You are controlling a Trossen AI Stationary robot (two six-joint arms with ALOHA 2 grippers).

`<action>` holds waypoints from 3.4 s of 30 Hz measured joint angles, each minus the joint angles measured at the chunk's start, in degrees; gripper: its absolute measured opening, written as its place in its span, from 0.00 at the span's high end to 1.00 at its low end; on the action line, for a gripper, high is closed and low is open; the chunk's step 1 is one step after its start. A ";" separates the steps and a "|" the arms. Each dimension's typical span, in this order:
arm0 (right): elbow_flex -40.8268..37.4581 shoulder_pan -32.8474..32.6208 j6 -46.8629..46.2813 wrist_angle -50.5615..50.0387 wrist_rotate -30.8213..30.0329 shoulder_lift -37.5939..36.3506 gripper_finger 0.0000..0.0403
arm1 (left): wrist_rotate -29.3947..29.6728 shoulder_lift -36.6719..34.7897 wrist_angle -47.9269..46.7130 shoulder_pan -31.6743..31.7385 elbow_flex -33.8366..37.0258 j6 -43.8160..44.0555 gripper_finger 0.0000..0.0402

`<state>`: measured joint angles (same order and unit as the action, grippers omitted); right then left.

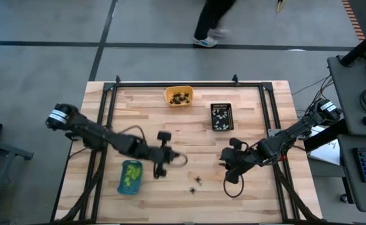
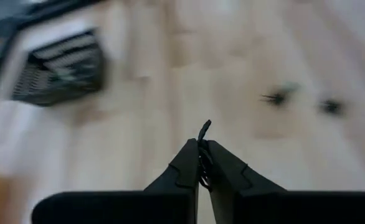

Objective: Sort Halloween decoration
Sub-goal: Put the black spider toy into the yellow bin

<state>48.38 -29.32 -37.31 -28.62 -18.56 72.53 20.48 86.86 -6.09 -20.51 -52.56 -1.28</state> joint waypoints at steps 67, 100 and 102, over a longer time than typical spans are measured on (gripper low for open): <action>0.04 0.85 7.23 11.96 -8.57 0.00 0.76 | -15.05 23.84 -14.99 50.58 -24.68 -3.51 0.79; 0.04 0.87 -11.99 17.27 -1.94 1.48 0.76 | -5.72 -0.10 -3.29 5.89 -2.89 12.75 0.79; 0.04 0.87 -15.04 16.91 -1.20 2.57 0.76 | -2.21 -0.10 -3.16 3.60 -2.89 13.53 0.79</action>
<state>48.42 -28.45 -52.35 -11.71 -19.76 75.10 18.27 86.76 -9.25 -16.91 -55.44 12.25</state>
